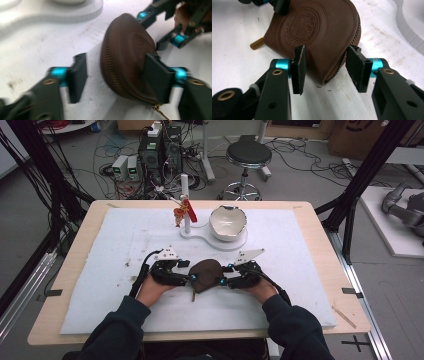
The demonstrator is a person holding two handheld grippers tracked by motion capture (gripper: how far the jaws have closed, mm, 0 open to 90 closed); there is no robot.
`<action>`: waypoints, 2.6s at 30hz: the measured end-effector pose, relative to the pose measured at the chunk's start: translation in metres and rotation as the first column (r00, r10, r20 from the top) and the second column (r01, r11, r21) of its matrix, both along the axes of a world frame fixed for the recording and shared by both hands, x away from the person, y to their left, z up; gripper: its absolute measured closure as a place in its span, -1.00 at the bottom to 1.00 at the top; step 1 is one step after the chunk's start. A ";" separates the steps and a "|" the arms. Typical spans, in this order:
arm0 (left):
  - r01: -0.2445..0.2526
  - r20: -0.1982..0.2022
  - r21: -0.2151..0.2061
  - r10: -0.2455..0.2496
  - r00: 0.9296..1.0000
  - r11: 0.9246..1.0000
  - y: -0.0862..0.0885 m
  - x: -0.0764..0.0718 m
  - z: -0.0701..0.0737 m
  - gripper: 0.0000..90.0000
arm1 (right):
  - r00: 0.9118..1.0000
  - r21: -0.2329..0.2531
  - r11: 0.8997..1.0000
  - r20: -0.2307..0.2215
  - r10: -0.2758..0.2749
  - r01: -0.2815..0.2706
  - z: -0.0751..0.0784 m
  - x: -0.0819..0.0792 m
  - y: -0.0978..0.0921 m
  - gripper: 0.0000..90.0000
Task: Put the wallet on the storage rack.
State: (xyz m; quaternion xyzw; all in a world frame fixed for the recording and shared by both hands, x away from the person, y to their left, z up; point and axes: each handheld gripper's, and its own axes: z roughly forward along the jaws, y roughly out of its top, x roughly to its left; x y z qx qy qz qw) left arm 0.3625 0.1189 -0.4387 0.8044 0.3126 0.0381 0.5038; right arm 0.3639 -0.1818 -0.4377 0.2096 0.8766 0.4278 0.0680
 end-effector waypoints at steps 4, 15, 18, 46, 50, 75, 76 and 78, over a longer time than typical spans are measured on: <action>0.061 -0.055 -0.066 -0.064 0.996 0.996 0.003 0.003 -0.002 -0.01 | 0.999 -0.023 1.000 0.043 0.014 -0.013 0.002 -0.003 -0.001 0.24; 0.222 0.133 -0.089 -0.209 0.969 0.971 -0.003 -0.008 0.005 0.46 | 0.997 0.190 0.982 -0.069 0.023 -0.009 -0.001 0.013 -0.007 -0.38; 0.238 0.151 -0.082 -0.224 0.963 0.968 -0.004 -0.009 0.005 0.47 | 0.995 0.226 0.974 -0.098 0.033 -0.010 -0.001 0.021 -0.006 -0.40; -0.265 0.163 -0.118 0.282 0.945 0.957 0.087 0.000 0.028 -0.52 | 0.998 0.296 0.954 0.007 -0.055 0.051 0.043 0.019 -0.036 0.48; -0.286 0.188 -0.129 0.307 0.933 0.949 0.098 0.000 0.028 -0.55 | 0.996 0.287 0.956 0.041 -0.083 0.068 0.057 0.024 -0.037 0.48; -0.308 0.158 -0.146 0.330 0.931 0.940 0.103 0.004 0.023 -0.53 | 0.931 0.268 0.926 0.179 -0.318 0.265 0.101 0.108 -0.041 0.49; -0.307 0.157 -0.146 0.329 0.931 0.940 0.103 0.004 0.023 -0.53 | 0.929 0.261 0.926 0.181 -0.323 0.272 0.099 0.110 -0.041 0.48; -0.307 0.156 -0.146 0.328 0.931 0.940 0.103 0.004 0.023 -0.53 | 0.928 0.252 0.927 0.177 -0.327 0.278 0.095 0.114 -0.040 0.48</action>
